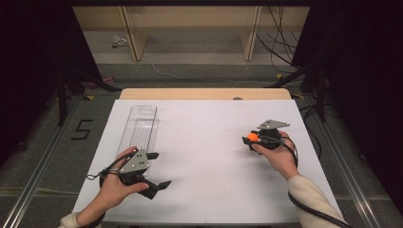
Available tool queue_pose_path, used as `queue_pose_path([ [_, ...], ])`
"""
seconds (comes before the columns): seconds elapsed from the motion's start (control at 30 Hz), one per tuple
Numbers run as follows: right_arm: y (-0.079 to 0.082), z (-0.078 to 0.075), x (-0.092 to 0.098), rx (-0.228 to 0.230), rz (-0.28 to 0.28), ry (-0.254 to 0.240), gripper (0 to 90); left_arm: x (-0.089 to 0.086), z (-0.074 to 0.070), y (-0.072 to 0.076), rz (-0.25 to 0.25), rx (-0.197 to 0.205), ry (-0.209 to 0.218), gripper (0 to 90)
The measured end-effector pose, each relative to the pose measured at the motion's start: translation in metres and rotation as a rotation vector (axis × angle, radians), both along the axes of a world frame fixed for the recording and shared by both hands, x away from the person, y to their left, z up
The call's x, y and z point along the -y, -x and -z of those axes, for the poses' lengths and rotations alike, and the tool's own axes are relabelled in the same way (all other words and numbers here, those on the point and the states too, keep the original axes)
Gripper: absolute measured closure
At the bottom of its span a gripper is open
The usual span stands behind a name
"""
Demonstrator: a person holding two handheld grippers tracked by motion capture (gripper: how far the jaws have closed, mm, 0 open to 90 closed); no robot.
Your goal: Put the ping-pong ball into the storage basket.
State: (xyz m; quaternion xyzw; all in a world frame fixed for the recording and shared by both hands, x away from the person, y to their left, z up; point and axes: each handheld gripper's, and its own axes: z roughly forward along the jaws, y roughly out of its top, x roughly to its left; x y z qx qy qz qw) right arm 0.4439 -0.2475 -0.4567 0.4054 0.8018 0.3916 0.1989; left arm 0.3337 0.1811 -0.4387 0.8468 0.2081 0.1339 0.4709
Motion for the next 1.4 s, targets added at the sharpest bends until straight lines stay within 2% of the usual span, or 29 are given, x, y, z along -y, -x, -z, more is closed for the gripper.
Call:
queue_pose_path([
  [0.77,0.0,-0.01,-0.017,0.031,-0.036,-0.021,51.4,0.0,0.0,0.0,0.001,0.001,-0.002,0.0],
  [1.4,-0.002,-0.015,-0.04,0.046,-0.08,-0.033,51.4,0.0,0.0,0.0,0.002,0.001,-0.002,0.0],
])
